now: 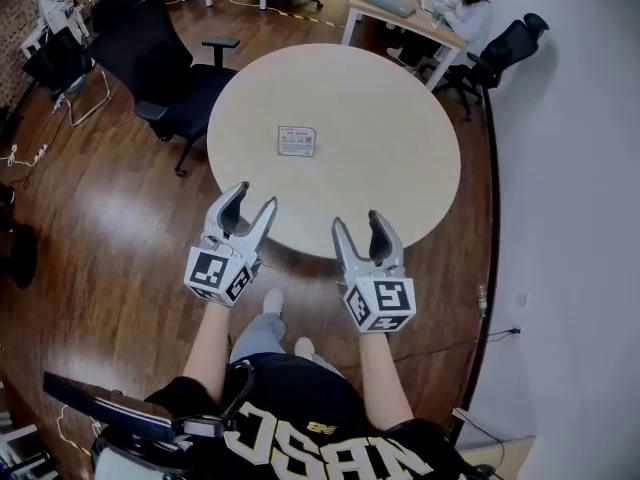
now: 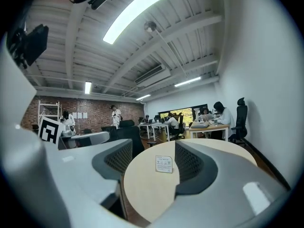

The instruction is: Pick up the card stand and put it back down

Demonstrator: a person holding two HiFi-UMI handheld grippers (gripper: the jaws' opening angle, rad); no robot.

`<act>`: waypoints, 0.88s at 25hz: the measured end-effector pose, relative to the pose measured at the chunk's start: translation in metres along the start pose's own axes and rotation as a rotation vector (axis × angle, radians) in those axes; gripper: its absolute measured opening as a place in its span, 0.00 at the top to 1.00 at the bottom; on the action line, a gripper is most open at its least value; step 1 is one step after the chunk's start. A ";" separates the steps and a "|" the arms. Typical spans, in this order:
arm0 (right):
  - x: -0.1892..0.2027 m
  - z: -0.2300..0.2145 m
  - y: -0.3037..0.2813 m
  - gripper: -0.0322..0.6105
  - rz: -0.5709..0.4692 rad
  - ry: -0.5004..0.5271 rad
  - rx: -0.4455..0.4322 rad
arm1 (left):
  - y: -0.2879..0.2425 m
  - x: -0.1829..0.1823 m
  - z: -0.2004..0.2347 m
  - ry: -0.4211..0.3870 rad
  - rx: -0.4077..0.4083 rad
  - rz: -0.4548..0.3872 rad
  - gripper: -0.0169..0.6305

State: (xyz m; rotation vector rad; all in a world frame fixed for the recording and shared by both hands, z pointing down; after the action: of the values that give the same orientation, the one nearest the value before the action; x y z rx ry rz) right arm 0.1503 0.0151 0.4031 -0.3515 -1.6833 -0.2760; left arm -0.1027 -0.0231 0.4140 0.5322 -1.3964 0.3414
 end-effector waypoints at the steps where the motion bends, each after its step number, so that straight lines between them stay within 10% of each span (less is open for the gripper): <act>1: 0.000 -0.002 0.020 0.50 -0.014 0.005 0.017 | 0.011 -0.001 -0.018 -0.016 -0.023 0.003 0.58; 6: 0.007 -0.013 0.091 0.32 -0.007 -0.040 0.057 | 0.059 -0.014 -0.099 -0.076 -0.090 0.066 0.50; 22: -0.035 0.038 0.131 0.32 -0.089 0.080 0.052 | 0.115 -0.080 -0.133 -0.247 -0.161 0.009 0.50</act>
State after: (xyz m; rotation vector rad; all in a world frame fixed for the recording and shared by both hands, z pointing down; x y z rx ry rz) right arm 0.1700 0.1484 0.3601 -0.2248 -1.6265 -0.3079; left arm -0.0645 0.1516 0.3415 0.4459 -1.6494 0.1720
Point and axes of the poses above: the fingertips, and each gripper's own axes: y backward along the fingers, z to its left, x out of its underside, the point moved 9 cm from there along y, backward along the fingers, and after that the axes turned 4 degrees about -z, right-handed, at the moved point
